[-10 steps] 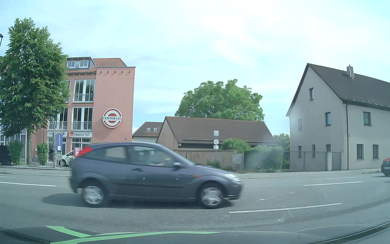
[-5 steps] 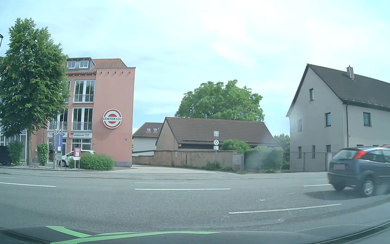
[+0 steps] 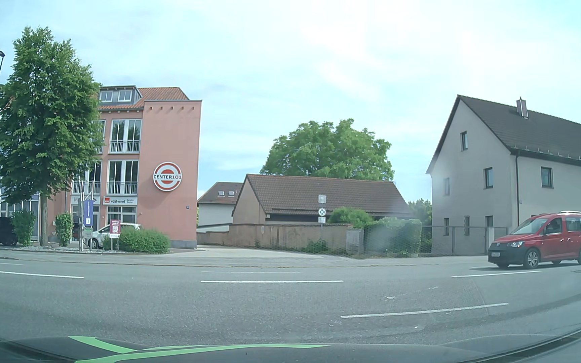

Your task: Follow the waypoints while adhering to traffic rules and regulations

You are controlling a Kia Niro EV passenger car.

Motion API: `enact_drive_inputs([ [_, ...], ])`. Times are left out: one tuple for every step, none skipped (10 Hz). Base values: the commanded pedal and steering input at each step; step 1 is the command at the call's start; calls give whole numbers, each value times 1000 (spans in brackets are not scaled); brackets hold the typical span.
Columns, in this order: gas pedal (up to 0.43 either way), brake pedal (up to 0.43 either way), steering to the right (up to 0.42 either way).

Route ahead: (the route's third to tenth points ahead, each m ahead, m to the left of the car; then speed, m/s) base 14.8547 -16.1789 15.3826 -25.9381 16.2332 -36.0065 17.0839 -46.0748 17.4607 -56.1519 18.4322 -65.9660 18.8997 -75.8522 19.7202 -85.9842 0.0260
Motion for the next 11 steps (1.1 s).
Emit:
enact_drive_inputs([
  [0,195,242],
  [0,201,241],
  [0,201,241],
  [0,201,241],
  [0,201,241],
  [0,201,241],
  [0,201,241],
  [0,201,241],
  [0,207,241],
  [0,207,241],
  [0,207,241],
])
